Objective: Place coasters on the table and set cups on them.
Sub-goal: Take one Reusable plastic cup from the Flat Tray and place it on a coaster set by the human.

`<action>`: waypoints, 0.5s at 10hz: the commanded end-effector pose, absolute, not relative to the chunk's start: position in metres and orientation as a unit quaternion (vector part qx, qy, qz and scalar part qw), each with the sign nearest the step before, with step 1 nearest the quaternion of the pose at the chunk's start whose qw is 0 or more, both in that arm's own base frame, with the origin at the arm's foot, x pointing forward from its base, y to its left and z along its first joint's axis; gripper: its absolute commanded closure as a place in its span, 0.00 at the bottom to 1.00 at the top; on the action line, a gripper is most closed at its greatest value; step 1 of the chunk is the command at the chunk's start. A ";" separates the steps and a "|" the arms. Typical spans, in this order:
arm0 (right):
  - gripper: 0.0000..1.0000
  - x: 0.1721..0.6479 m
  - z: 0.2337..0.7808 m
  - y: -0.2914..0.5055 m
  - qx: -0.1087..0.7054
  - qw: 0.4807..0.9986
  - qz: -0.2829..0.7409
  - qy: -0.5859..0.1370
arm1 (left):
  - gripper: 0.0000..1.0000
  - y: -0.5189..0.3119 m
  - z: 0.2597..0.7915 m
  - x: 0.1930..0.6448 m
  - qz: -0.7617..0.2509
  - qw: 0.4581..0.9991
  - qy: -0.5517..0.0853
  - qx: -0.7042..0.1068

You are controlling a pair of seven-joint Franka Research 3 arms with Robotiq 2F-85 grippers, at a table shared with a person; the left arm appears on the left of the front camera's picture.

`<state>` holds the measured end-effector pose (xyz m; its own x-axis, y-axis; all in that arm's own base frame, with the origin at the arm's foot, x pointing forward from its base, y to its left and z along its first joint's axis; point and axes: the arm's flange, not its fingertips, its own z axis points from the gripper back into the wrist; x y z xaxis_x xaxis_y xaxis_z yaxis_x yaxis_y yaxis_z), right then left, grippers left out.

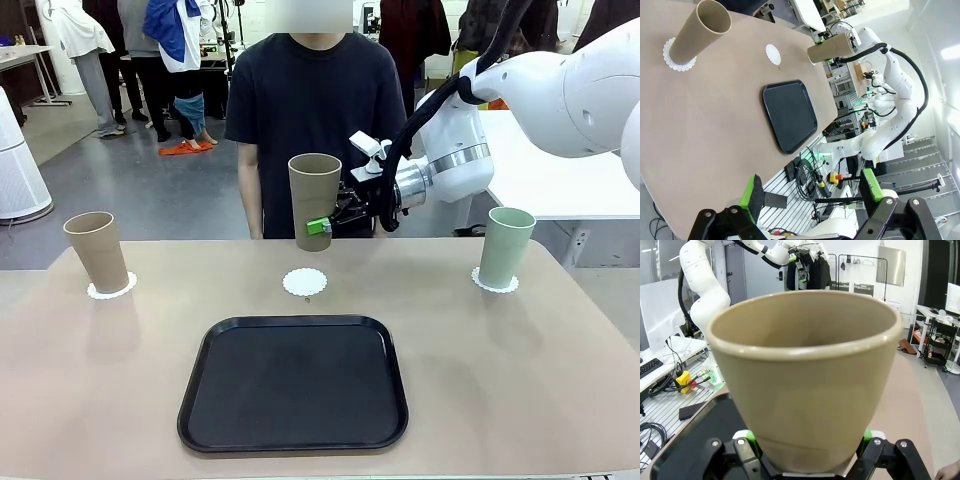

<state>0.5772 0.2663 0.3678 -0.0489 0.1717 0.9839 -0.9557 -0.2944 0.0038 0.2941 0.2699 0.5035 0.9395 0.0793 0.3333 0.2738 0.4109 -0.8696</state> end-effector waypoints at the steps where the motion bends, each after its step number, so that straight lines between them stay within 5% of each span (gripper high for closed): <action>1: 0.19 0.577 0.368 0.266 0.516 0.457 0.617 -0.379 | 0.00 0.270 0.507 0.293 -0.054 0.820 -0.165 -0.545; 5: 0.19 0.597 0.315 0.292 0.490 0.499 0.589 -0.405 | 0.00 0.270 0.507 0.293 -0.054 0.820 -0.165 -0.545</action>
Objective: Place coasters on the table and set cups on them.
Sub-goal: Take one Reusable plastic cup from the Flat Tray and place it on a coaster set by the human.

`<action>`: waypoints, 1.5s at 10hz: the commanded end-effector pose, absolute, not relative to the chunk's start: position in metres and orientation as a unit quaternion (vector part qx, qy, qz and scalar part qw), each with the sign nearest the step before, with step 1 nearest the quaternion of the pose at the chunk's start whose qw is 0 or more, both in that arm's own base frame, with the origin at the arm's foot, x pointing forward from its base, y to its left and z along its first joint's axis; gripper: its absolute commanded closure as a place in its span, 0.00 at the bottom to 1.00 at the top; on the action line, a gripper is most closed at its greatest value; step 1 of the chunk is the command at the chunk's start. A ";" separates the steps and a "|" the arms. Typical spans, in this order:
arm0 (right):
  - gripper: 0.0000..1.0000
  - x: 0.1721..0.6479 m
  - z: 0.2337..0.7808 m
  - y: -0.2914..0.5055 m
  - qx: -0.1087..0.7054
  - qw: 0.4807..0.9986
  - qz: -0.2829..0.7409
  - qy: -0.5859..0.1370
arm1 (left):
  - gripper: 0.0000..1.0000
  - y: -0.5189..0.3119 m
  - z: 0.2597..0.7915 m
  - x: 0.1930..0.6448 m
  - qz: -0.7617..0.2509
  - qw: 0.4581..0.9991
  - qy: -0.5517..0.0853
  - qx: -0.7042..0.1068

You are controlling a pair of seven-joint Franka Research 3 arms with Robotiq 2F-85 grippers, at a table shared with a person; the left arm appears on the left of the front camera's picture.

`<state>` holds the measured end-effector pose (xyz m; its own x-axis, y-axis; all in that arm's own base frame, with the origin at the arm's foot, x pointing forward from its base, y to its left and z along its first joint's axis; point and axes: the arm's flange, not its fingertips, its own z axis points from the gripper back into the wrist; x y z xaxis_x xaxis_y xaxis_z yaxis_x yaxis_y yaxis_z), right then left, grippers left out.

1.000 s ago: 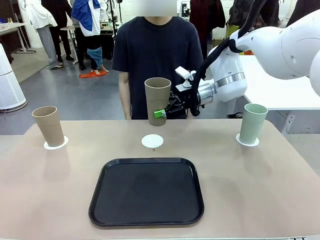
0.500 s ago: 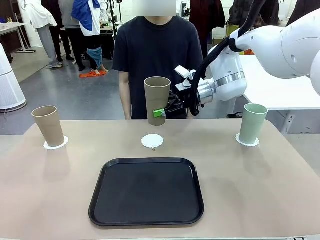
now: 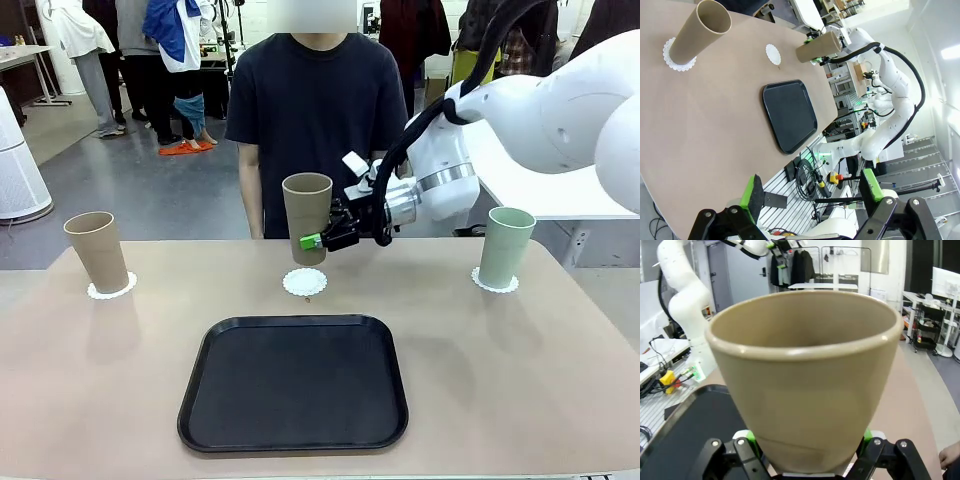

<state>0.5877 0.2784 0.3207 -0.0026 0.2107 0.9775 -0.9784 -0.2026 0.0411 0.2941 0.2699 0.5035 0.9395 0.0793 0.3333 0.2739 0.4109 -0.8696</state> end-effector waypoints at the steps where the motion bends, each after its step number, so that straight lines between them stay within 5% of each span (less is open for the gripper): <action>1: 0.19 0.603 0.311 0.293 0.492 0.498 0.586 -0.408 | 0.00 0.270 0.507 0.293 -0.054 0.820 -0.165 -0.545; 7: 0.19 0.599 0.290 0.286 0.512 0.451 0.602 -0.414 | 0.00 0.270 0.507 0.293 -0.054 0.820 -0.165 -0.545; 15: 0.19 0.622 0.251 0.276 0.494 0.479 0.589 -0.423 | 0.00 0.270 0.507 0.293 -0.054 0.820 -0.165 -0.545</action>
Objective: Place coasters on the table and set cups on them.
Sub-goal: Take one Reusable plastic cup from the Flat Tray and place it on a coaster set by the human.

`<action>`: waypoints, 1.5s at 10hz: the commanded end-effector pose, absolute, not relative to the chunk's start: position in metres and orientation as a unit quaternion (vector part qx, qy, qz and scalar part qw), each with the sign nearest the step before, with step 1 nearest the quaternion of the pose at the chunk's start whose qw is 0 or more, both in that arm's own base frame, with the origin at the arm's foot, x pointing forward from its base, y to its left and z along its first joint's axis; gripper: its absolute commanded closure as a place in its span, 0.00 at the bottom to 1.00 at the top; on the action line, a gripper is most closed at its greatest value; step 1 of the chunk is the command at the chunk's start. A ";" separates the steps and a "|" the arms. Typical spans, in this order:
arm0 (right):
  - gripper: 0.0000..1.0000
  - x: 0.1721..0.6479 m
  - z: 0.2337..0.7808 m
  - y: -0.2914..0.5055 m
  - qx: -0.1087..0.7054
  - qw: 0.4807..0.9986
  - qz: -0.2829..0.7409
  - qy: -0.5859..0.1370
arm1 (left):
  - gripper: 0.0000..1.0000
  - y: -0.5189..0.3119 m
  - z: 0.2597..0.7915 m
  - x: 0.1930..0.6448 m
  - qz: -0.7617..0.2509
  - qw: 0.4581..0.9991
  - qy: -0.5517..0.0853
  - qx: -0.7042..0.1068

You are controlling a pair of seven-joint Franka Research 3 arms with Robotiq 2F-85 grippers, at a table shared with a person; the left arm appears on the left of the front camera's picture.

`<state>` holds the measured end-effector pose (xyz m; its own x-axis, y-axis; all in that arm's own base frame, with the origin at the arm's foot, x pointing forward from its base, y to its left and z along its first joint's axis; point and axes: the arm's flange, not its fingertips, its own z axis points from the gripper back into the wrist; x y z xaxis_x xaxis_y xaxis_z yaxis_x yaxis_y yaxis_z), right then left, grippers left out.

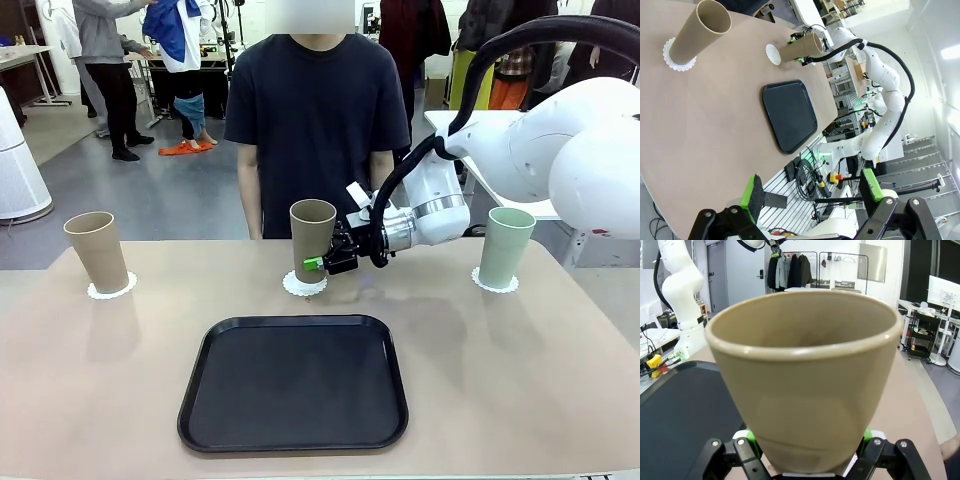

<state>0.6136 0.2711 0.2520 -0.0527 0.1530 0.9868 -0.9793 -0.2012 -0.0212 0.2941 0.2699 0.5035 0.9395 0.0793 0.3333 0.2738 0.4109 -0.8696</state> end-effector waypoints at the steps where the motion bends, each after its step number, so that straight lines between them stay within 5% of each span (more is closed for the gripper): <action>1: 0.19 0.627 0.248 0.277 0.492 0.482 0.587 -0.426 | 0.00 0.270 0.507 0.293 -0.054 0.820 -0.165 -0.545; 15: 0.19 0.634 0.226 0.295 0.493 0.505 0.586 -0.399 | 0.00 0.270 0.507 0.293 -0.054 0.820 -0.165 -0.545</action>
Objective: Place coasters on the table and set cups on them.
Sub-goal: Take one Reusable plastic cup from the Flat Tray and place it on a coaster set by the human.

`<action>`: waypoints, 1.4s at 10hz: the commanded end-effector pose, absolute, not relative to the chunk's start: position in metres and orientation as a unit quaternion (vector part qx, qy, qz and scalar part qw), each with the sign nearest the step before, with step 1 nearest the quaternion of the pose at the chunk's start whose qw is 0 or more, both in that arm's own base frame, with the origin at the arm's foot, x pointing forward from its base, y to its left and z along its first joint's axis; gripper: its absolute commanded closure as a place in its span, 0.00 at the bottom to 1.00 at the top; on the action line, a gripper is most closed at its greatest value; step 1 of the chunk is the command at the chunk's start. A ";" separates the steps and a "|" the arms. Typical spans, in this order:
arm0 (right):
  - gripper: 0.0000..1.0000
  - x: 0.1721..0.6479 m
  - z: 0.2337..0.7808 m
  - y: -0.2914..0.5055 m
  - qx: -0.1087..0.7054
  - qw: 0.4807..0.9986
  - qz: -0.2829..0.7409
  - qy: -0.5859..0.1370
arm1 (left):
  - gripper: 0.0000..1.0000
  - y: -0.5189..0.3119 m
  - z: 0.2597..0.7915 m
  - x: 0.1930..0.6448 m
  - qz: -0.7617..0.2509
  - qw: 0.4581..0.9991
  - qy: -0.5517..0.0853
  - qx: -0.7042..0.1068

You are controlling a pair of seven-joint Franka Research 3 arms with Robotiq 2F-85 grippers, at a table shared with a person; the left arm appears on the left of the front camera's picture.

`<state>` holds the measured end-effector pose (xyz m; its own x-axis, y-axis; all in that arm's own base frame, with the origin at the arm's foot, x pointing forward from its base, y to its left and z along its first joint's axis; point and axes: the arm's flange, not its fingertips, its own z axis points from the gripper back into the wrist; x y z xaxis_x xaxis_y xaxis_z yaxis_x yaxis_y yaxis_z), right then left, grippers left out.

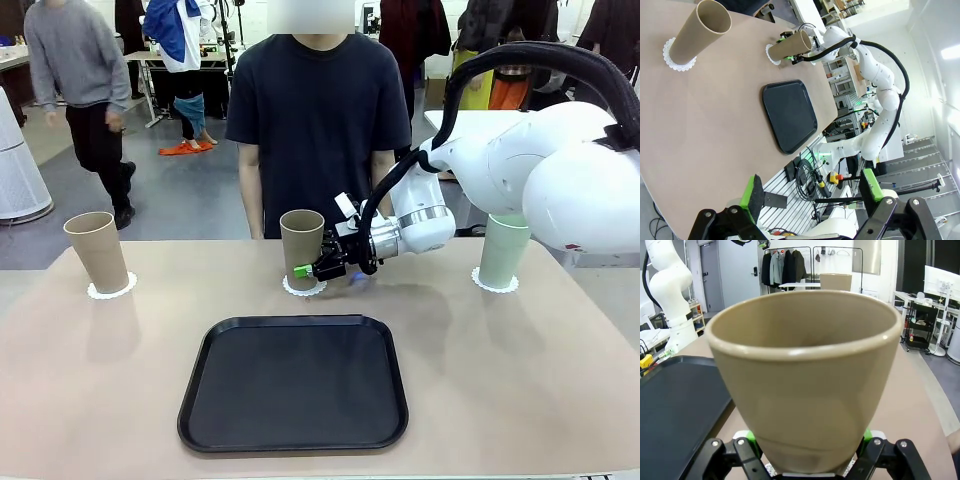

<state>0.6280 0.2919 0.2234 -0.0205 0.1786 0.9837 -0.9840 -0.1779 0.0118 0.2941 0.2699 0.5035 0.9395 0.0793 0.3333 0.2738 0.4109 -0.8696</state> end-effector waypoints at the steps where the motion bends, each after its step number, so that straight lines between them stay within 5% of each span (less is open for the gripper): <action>1: 0.06 0.634 0.226 0.295 0.495 0.507 0.581 -0.400 | 0.00 0.270 0.507 0.293 -0.054 0.820 -0.165 -0.545; 2: 0.00 0.632 0.225 0.295 0.498 0.505 0.583 -0.398 | 0.00 0.270 0.507 0.293 -0.054 0.820 -0.165 -0.545; 14: 0.00 0.633 0.227 0.290 0.495 0.537 0.585 -0.351 | 0.00 0.270 0.507 0.293 -0.054 0.820 -0.165 -0.545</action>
